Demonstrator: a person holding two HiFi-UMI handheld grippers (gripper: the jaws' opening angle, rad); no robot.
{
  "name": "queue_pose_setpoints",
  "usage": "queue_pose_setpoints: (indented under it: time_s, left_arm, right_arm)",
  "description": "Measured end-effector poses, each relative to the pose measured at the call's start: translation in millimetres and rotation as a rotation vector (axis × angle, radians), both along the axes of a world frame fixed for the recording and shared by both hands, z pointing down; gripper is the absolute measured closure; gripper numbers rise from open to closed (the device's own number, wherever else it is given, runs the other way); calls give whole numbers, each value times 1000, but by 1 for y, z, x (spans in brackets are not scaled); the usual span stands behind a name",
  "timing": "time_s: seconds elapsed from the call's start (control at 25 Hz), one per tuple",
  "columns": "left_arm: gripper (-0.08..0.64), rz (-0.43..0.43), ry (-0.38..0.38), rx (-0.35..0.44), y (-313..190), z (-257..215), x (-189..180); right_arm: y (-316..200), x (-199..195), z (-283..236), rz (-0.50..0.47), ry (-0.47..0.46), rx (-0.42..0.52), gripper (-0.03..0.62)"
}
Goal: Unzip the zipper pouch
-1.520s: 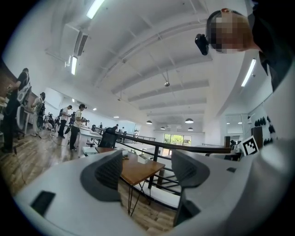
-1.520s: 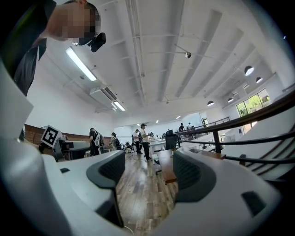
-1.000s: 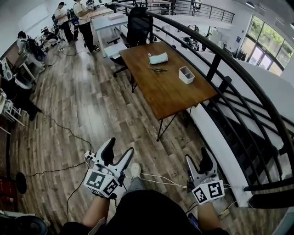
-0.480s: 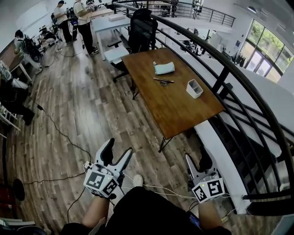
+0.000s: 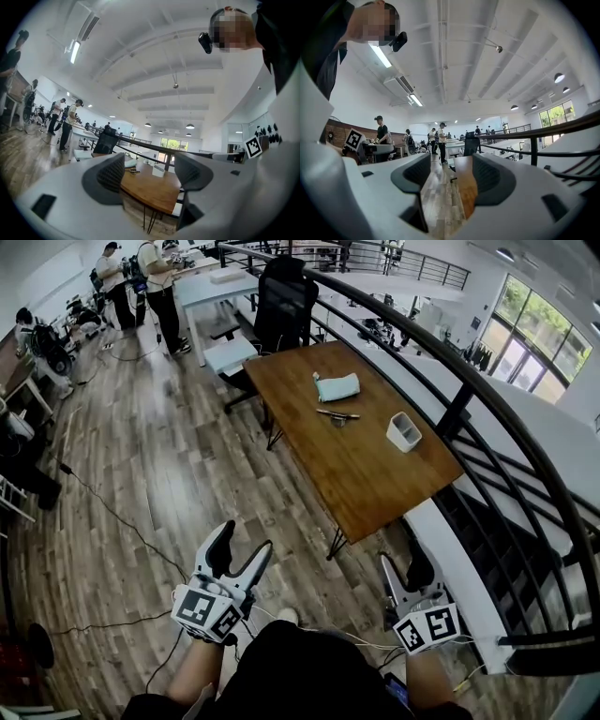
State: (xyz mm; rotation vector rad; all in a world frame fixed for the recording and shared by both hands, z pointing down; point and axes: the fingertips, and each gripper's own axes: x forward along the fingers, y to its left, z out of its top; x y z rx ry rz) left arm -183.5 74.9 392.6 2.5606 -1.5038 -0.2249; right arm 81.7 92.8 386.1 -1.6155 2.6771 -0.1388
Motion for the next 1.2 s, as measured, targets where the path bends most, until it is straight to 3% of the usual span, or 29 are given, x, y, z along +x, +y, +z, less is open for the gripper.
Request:
queue_pose_setpoints:
  time_s: [0.36, 0.56, 0.88, 1.2]
  left_arm:
    - [238, 36, -37, -17, -47, 10, 4]
    - [238, 42, -67, -9, -73, 4, 17]
    - [239, -41, -79, -2, -135, -12, 22]
    - [239, -76, -94, 14, -192, -18, 61]
  right_arm:
    - [-37, 5, 7, 45, 6, 0, 328]
    - [-76, 13, 16, 24, 12, -18, 334]
    - [-164, 11, 3, -84, 8, 7, 344]
    - [-232, 48, -1, -127, 8, 33, 347]
